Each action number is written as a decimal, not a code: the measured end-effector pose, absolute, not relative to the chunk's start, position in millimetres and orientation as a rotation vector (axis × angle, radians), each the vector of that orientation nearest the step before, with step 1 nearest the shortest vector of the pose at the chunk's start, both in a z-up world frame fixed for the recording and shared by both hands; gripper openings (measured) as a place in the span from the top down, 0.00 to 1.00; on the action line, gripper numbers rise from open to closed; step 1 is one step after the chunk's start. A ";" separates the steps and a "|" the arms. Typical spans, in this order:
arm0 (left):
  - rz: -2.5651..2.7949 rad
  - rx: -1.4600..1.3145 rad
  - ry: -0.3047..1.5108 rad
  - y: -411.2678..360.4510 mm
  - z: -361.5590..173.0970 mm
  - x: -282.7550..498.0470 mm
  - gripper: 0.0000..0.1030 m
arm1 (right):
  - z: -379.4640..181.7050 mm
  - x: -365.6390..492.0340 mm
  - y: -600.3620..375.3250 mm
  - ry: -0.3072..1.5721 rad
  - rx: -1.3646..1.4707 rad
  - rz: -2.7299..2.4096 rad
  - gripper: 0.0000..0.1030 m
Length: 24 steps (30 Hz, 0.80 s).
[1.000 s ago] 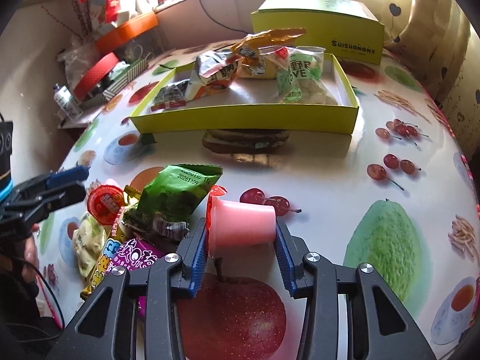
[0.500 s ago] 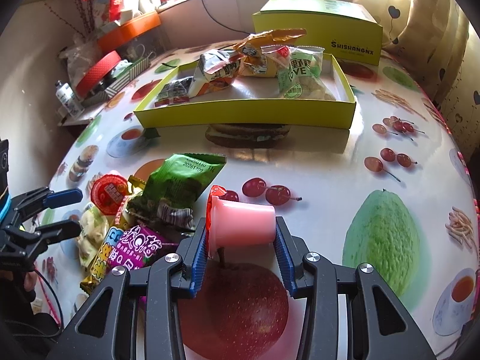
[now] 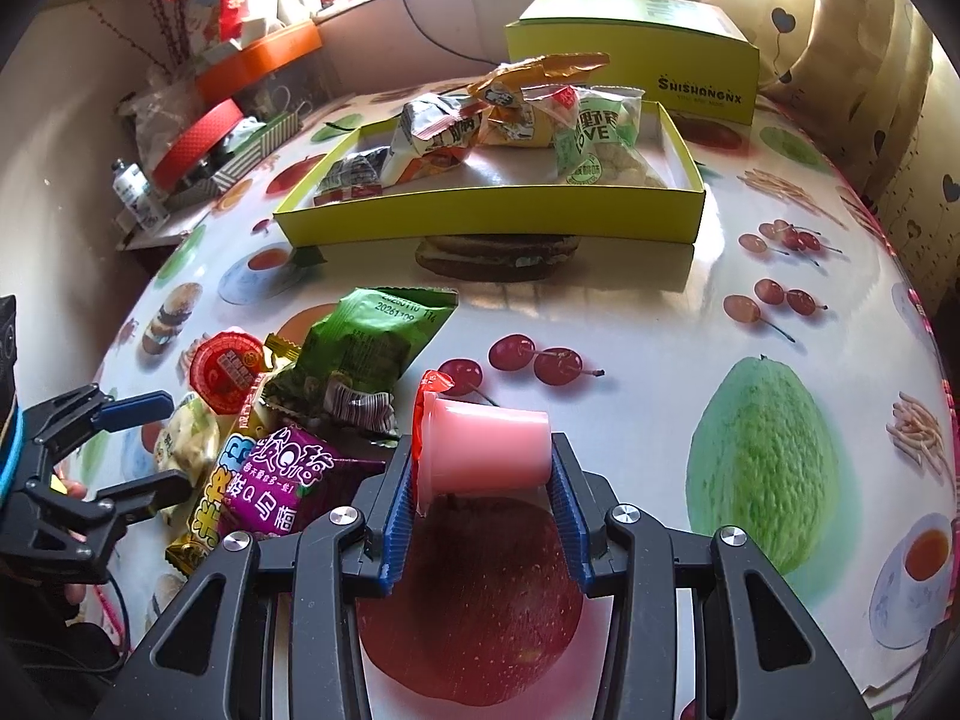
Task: Organize snacks
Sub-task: 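Close left gripper on the cream-coloured snack bag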
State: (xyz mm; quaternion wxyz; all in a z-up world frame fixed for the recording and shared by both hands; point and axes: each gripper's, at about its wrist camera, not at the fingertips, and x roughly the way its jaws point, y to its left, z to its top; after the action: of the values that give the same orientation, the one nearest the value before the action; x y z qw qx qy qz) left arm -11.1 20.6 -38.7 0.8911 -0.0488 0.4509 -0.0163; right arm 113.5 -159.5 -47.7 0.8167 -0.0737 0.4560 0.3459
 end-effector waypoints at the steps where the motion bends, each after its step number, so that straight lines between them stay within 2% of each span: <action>1: -0.020 -0.090 0.939 20.1 -39.9 -10.5 0.32 | -47.9 112.7 -160.1 0.972 -0.156 0.737 0.61; 14: 0.003 0.001 0.954 12.4 -54.0 -4.0 0.26 | -48.4 111.7 -161.9 0.972 -0.154 0.736 0.60; 24: 0.009 -0.008 0.934 15.0 -55.2 -3.7 0.26 | -47.4 111.1 -158.3 0.952 -0.183 0.729 0.61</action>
State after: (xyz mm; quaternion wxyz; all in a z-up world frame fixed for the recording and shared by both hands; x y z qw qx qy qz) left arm -3.7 15.0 -55.2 0.8929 -0.0038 0.4503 0.0043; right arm 111.1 -158.3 -47.4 0.8216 -0.0861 0.4474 0.3426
